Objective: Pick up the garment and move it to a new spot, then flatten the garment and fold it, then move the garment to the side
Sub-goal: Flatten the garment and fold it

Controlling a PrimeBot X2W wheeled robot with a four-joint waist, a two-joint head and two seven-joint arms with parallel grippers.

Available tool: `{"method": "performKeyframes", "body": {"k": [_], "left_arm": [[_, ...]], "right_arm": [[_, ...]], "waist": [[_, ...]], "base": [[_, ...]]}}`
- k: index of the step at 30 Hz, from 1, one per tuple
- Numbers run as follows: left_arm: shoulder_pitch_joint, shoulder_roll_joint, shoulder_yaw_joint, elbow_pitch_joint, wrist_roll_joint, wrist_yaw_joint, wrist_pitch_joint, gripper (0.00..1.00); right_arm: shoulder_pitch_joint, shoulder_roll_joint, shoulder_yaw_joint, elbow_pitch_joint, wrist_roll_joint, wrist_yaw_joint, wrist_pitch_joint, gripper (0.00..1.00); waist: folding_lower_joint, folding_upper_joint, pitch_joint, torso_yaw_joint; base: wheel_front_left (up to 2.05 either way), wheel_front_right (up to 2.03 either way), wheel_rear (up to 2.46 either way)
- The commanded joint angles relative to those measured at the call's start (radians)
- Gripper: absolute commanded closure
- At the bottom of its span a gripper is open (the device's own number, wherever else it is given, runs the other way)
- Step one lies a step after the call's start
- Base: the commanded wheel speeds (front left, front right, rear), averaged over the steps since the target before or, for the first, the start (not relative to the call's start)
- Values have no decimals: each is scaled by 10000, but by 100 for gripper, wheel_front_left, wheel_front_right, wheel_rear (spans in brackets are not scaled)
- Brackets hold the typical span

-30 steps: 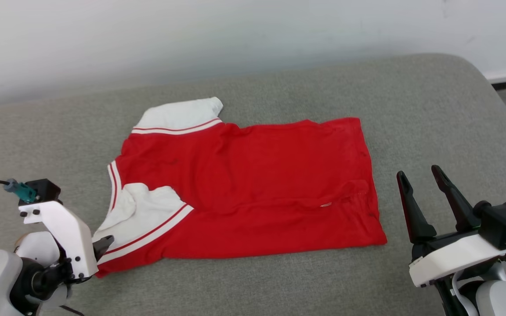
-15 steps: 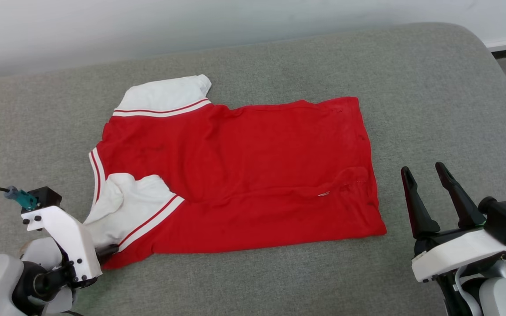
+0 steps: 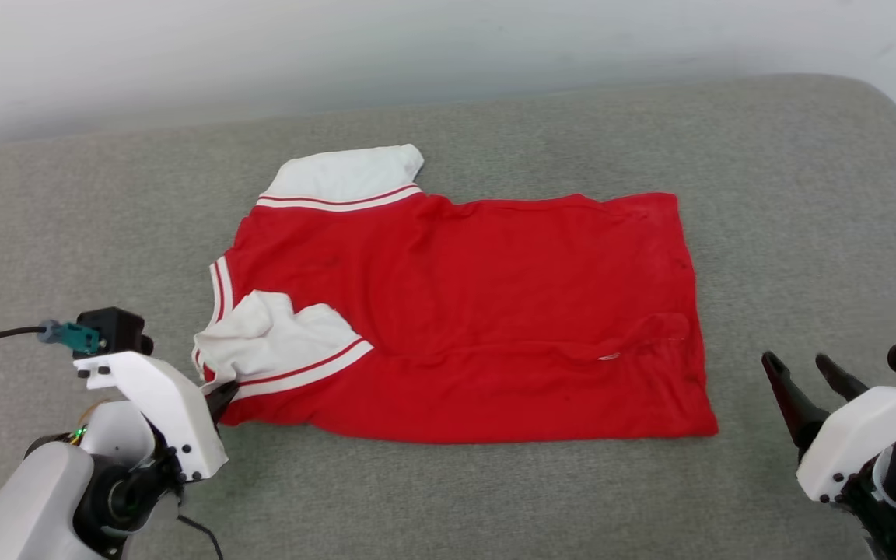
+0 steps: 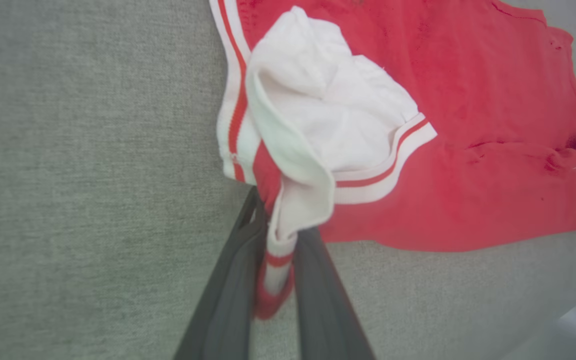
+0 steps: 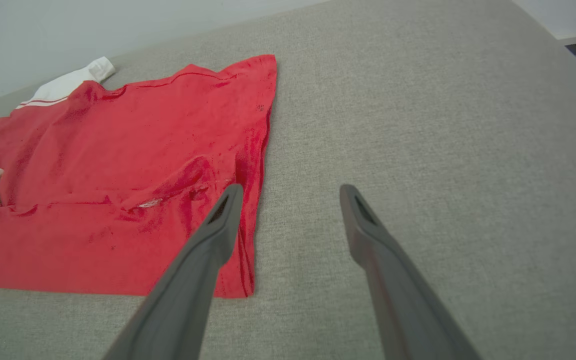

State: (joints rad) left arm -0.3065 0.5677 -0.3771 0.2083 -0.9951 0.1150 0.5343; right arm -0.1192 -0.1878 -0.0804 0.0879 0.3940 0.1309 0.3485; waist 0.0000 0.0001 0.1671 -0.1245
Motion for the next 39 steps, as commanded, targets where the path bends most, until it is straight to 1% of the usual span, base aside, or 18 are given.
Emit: {"method": "performKeyframes", "body": {"k": [1,4,7,11,17,18,19,20,28,36,39], "left_arm": [[-109,19,-64,-294,231,59,-143,100],[-254,-87,-177,-757,492,124,-378,100],[-368,-240,-249,-1018,637,159,-568,100],[-513,-330,-357,-1190,793,176,-701,100],[-674,-471,-463,-1172,947,96,-920,100],[-676,-490,-477,-1124,941,77,-967,100],[-660,-519,-484,-1084,944,52,-1009,100],[-630,-545,-488,-1045,944,32,-1054,100],[-194,-592,-502,-701,913,-53,-1355,100],[530,-680,-488,-614,750,-21,-1690,100],[970,-648,-473,-634,632,86,-1718,100]], "right_arm": [[-158,-55,-155,84,73,-3,805,0],[-193,21,-126,84,130,-3,2212,0],[-309,217,24,93,119,-3,3185,0],[-609,339,245,437,52,-3,3713,0],[-888,501,470,1627,151,-3,4148,0],[-899,530,518,1779,205,-3,4209,42],[-924,554,566,1883,276,-2,4192,87],[-964,551,600,1945,286,-2,4157,100],[-1219,137,793,1808,384,-2,3709,100],[-991,-233,1259,1558,596,-3,3466,100],[-708,-319,1469,1497,756,-3,3497,100]], "waist": [[0,-1,78,281],[0,-1,251,576],[0,-1,456,766],[0,-1,737,938],[0,-1,931,1172],[0,-1,928,1189],[0,-1,916,1197],[0,-1,895,1198],[0,-1,319,1054],[0,-1,-736,1086],[0,-1,-1208,1158]], "base": [[0,0,0],[0,0,0],[0,0,0],[0,0,0],[0,0,0],[0,0,0],[0,0,0],[0,0,0],[0,0,0],[0,0,0],[0,0,0]]}}
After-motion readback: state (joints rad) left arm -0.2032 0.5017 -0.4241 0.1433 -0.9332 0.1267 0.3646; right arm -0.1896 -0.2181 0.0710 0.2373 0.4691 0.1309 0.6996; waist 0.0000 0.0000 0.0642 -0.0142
